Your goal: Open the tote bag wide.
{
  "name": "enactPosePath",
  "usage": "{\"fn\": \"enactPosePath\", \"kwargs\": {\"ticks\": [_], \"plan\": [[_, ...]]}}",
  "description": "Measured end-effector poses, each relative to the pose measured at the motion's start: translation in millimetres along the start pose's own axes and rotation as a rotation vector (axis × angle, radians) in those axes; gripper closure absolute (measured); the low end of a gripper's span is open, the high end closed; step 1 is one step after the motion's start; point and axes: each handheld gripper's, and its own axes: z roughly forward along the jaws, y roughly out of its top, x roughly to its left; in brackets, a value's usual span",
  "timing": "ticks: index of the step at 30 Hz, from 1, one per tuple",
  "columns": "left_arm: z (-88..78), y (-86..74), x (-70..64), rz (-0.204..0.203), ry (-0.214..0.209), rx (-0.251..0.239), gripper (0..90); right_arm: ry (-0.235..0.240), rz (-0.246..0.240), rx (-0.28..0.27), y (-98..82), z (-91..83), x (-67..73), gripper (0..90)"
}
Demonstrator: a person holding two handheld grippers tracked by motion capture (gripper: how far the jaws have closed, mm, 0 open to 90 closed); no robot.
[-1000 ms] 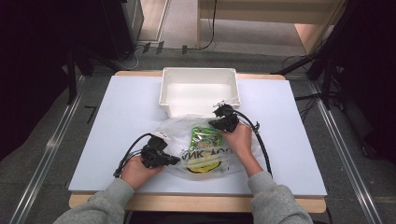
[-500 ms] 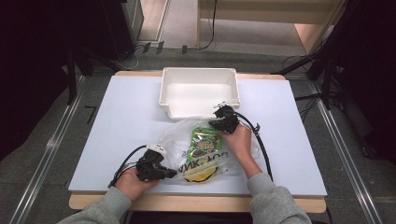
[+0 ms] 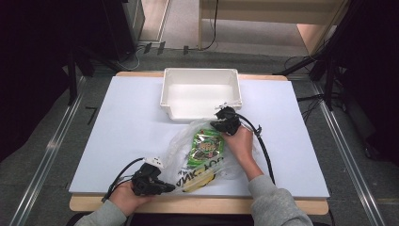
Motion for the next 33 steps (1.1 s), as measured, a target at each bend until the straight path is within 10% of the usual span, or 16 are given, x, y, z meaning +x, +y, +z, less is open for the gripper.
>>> {"fn": "enactPosePath", "kwargs": {"ticks": [11, 33], "plan": [[-9.8, 11.7, 0.6, -0.017, 0.023, -0.086, 89.9, 0.009, -0.004, 0.009, 3.9, -8.0, 3.7, 90.0], [-42.9, 52.2, -3.6, -0.022, 0.023, -0.214, 54.6, 0.131, -0.047, -0.066, 9.2, -61.7, 18.9, 72.3]]}}
